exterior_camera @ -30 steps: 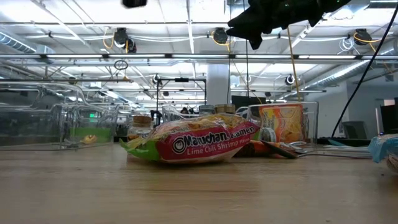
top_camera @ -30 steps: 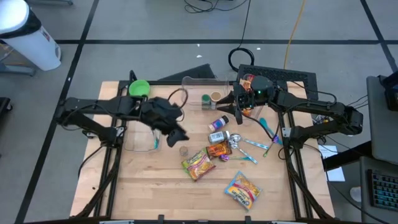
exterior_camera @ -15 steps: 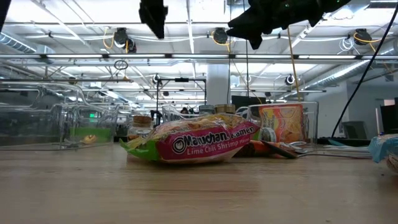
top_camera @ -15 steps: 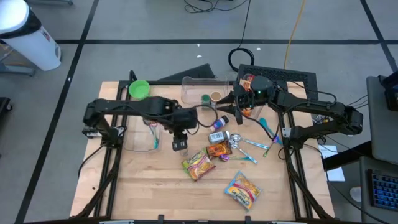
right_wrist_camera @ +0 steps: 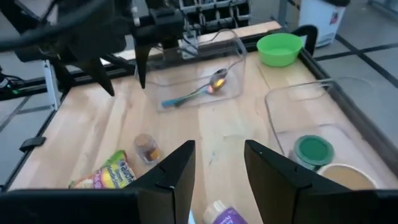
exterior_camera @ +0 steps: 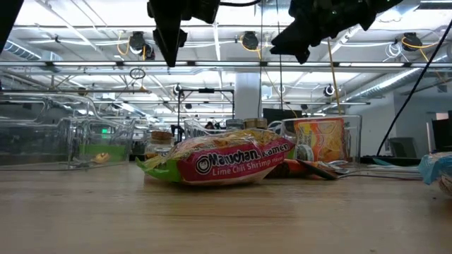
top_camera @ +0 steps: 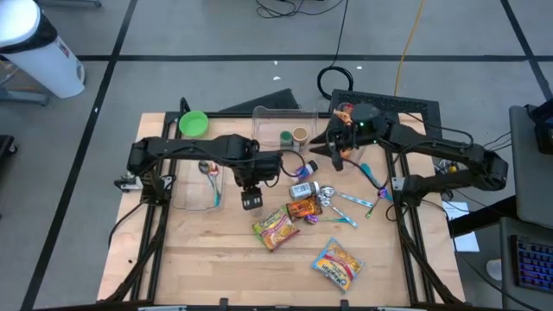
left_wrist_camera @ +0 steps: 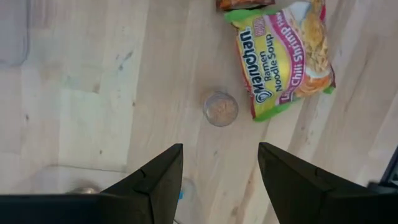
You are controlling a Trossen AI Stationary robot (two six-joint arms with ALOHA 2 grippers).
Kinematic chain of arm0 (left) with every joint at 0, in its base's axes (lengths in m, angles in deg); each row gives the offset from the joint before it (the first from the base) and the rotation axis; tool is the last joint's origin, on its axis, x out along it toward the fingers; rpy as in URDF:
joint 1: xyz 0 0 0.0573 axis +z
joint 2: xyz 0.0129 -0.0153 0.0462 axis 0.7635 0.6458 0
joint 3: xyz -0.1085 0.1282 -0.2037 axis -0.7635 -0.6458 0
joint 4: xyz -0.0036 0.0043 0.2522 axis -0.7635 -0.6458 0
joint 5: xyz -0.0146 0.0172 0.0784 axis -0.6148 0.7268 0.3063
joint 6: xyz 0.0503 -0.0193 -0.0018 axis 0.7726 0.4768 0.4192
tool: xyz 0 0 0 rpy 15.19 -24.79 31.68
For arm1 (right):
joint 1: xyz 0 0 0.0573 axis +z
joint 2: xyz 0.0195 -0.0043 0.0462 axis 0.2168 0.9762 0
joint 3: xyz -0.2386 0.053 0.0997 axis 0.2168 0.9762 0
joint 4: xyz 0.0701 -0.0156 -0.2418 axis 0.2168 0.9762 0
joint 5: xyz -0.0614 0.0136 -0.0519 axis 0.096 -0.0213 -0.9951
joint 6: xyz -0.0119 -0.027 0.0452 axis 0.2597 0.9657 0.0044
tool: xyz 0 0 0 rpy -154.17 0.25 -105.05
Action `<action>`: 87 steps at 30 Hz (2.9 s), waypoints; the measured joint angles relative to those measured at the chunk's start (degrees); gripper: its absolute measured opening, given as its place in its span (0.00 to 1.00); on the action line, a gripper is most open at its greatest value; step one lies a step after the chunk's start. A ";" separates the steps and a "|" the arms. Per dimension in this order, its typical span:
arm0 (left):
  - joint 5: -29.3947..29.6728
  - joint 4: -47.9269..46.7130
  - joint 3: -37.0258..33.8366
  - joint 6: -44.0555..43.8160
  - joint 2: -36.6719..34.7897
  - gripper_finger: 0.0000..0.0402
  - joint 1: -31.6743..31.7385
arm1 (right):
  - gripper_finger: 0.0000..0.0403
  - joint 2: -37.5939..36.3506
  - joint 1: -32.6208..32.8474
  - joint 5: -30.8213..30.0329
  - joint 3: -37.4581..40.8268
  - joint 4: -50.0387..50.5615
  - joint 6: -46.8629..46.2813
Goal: Pick & Place Food Item
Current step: Put the brown spice bottle into the middle transparent bin
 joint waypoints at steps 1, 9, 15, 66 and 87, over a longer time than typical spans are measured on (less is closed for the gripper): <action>-0.07 -0.45 0.00 -0.54 0.00 0.55 0.07 | 0.32 -0.69 -0.38 0.00 0.00 0.46 0.05; -0.52 -3.11 0.00 -4.57 -0.04 0.75 1.25 | 0.32 -6.38 -1.85 -0.24 2.00 3.09 1.47; 0.03 -3.74 0.00 -1.99 -0.04 0.91 1.48 | 0.32 -11.65 -1.81 -0.19 11.84 -3.41 -4.69; 4.64 30.59 -28.61 -1.52 -0.57 0.98 -7.50 | 0.32 -20.12 -1.66 -1.72 22.47 -15.02 -13.46; 2.51 42.45 -34.23 -3.12 -0.50 0.98 -5.18 | 0.32 -20.04 -1.66 -3.41 22.47 -14.98 -13.94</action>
